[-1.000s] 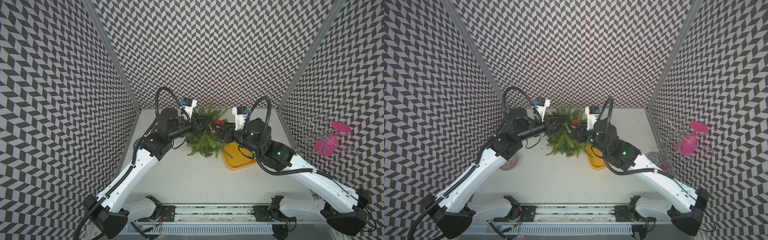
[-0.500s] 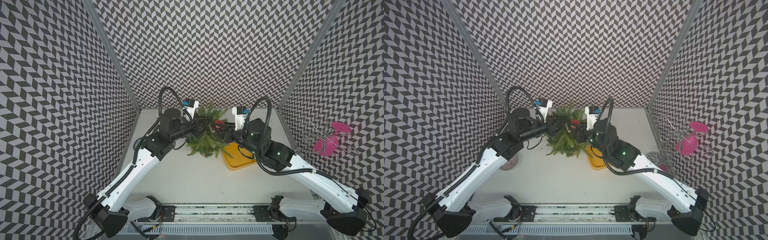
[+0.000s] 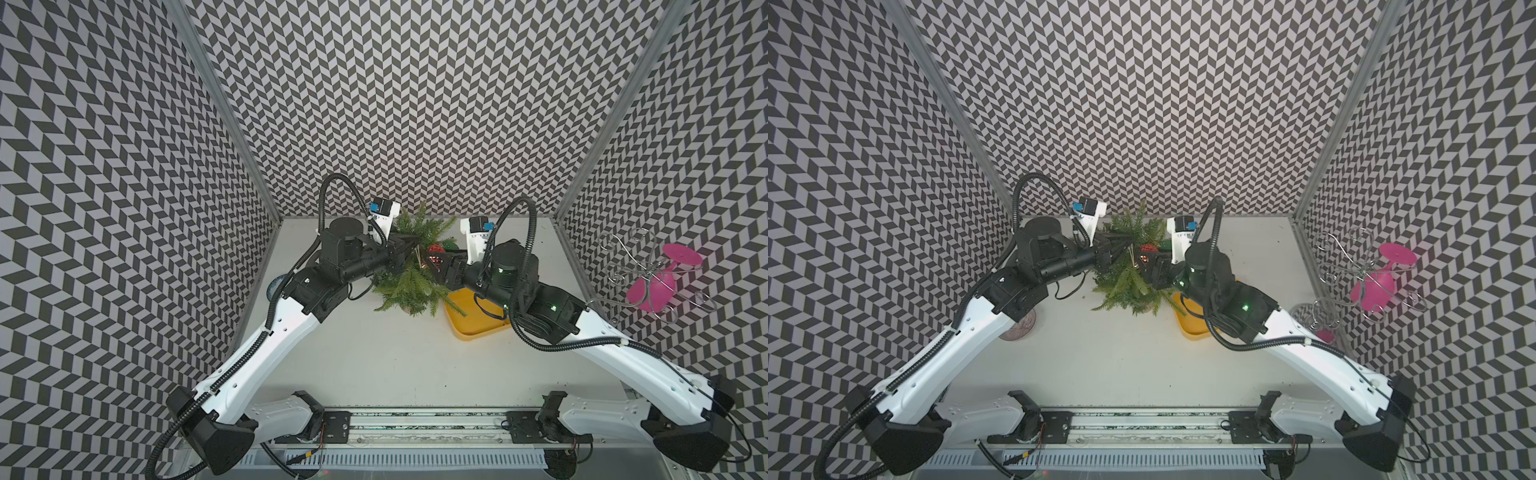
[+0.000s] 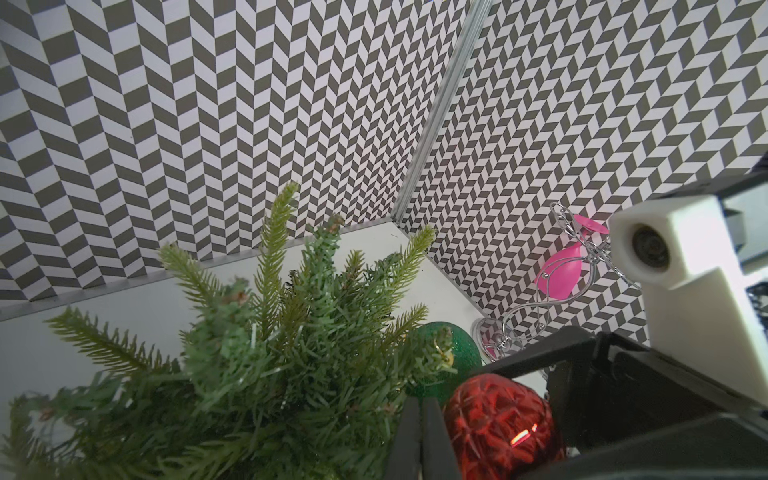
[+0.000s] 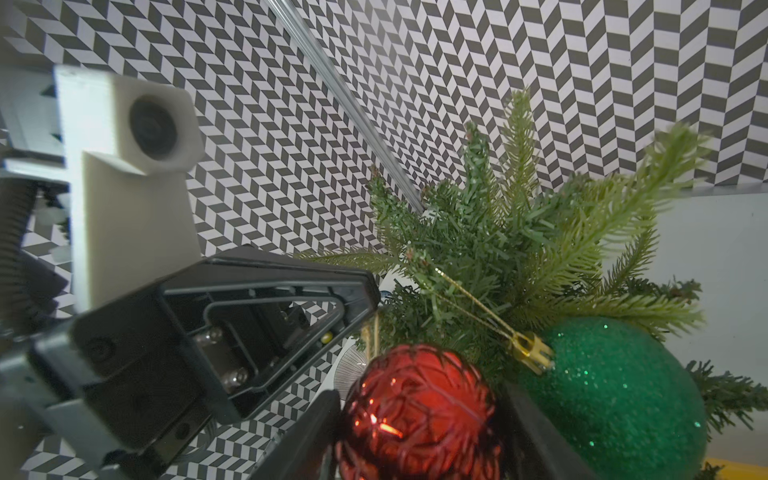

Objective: Decorate the small christmas tree with ornaments
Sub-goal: Hang an ornament on the christmas tree.

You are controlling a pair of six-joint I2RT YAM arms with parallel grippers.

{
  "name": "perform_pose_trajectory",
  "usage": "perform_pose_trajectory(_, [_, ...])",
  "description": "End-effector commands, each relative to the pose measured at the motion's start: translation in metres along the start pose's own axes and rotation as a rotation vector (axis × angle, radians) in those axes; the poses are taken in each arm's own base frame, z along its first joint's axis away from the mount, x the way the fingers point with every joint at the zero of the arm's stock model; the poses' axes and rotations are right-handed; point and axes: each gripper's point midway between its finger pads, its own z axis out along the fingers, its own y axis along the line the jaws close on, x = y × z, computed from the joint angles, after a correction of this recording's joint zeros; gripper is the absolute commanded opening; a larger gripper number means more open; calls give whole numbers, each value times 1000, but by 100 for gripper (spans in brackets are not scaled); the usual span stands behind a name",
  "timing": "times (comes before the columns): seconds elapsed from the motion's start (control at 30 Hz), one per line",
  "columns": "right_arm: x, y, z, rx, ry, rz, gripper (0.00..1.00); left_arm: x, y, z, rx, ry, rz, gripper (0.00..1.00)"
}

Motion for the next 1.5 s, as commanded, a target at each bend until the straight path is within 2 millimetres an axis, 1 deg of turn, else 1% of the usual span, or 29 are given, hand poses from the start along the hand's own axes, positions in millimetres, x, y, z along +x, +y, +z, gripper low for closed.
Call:
perform_pose_trajectory(0.0, [-12, 16, -11, -74, -45, 19, 64, -11, -3, -5, -8, -23, 12, 0])
perform_pose_trajectory(0.13, [-12, 19, -15, -88, -48, 21, 66, -12, -3, -5, -10, -25, 13, 0])
perform_pose_trajectory(0.47, [-15, 23, -27, -107, -60, 21, 65, -13, -4, -7, -7, -31, 9, 1])
perform_pose_trajectory(0.53, [-17, 23, -30, -105, -67, 21, 64, -15, -5, -9, -7, -37, 9, 6])
perform_pose_trajectory(0.67, [-18, 22, -34, -104, -67, 18, 64, -16, -6, -10, 0, -38, 8, 13])
perform_pose_trajectory(0.73, [-19, 22, -38, -100, -72, 13, 64, -17, -7, -11, 0, -43, 7, 25])
perform_pose_trajectory(0.8, [-22, 19, -42, -82, -84, 10, 64, -18, -8, -13, 2, -45, 4, 31])
perform_pose_trajectory(0.83, [-24, 17, -45, -75, -91, 6, 64, -20, -9, -14, 4, -50, 6, 36])
perform_pose_trajectory(0.9, [-28, 14, -51, -56, -103, -1, 64, -22, -11, -17, 6, -57, 10, 37])
perform_pose_trajectory(1.0, [-32, 8, -59, -13, -117, -8, 64, -25, -13, -22, 7, -71, 18, 38])
perform_pose_trajectory(1.13, [-36, -6, -68, 50, -135, -2, 63, -26, -15, -30, 11, -86, 21, 44])
perform_pose_trajectory(1.23, [-36, -18, -74, 92, -139, 7, 64, -25, -16, -38, 9, -92, 22, 46])
perform_pose_trajectory(1.33, [-37, -35, -79, 137, -143, 25, 64, -22, -13, -48, -2, -98, 16, 46])
perform_pose_trajectory(1.47, [-37, -67, -87, 219, -136, 53, 64, -14, -8, -64, -16, -110, 9, 46])
